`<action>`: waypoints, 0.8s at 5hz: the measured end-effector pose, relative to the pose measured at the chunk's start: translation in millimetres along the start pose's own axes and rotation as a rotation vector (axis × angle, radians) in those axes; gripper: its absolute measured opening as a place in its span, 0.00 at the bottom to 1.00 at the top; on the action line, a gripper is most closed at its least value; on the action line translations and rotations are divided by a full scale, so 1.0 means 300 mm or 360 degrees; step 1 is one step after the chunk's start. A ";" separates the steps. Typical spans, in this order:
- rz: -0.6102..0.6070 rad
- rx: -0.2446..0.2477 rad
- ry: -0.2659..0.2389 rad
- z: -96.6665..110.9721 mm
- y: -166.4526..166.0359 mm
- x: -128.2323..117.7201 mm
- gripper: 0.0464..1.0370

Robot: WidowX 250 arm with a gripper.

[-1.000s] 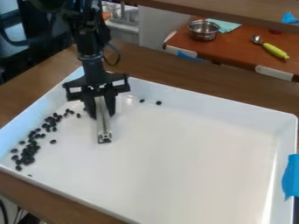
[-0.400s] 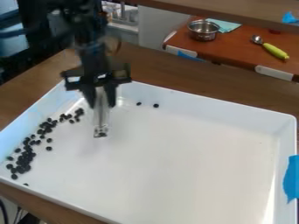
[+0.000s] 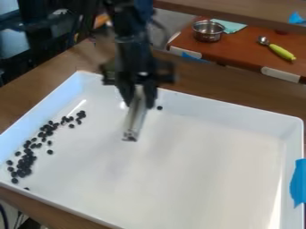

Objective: Sweep into pile

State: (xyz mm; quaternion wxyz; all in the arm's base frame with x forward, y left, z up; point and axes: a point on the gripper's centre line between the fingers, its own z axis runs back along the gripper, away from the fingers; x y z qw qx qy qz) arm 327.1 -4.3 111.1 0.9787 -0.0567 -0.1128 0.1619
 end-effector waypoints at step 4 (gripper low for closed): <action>-0.0220 0.0093 0.0129 -0.217 0.021 0.111 0.34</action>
